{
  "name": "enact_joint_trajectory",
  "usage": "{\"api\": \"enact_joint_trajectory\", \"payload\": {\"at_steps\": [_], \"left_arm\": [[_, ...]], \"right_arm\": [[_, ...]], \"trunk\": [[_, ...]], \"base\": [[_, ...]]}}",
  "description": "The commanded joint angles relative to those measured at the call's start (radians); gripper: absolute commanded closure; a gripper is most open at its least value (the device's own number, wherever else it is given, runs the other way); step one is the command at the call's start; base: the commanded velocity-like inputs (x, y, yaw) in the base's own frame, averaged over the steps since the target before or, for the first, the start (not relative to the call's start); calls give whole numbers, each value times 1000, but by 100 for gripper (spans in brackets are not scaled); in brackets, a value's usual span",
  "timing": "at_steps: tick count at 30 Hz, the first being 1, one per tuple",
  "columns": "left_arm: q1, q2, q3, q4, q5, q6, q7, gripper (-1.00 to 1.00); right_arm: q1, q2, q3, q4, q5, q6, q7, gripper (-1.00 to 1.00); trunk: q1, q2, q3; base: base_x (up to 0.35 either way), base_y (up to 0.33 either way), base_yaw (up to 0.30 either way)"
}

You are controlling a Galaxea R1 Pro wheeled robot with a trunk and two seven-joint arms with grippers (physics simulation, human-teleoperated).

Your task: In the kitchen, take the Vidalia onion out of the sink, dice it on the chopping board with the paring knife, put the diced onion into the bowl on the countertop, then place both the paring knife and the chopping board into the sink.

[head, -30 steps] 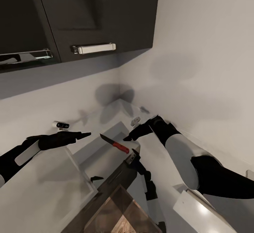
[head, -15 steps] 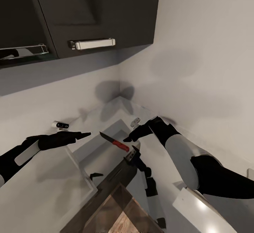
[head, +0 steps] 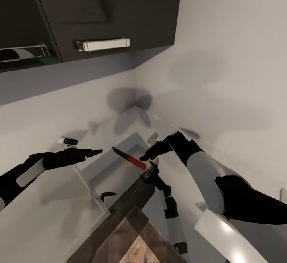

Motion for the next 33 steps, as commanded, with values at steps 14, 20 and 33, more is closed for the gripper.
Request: {"api": "enact_joint_trajectory", "payload": {"at_steps": [14, 20, 33], "left_arm": [[-2, -2, -6, 18, 9, 10, -2, -100], [-2, -1, -6, 20, 9, 10, -2, -100], [-2, -1, -6, 20, 9, -3, -3, -100]], "right_arm": [[-1, 0, 2, -4, -10, -100, -9, -100], [-1, 0, 2, -3, -10, -110, -10, -100], [-1, 0, 2, 41, -9, -135, 3, -100]], "trunk": [[1, -2, -21], [1, -2, -27], [1, -2, -29]], "base": [[0, 0, 0], [0, 0, 0], [0, 0, 0]]}}
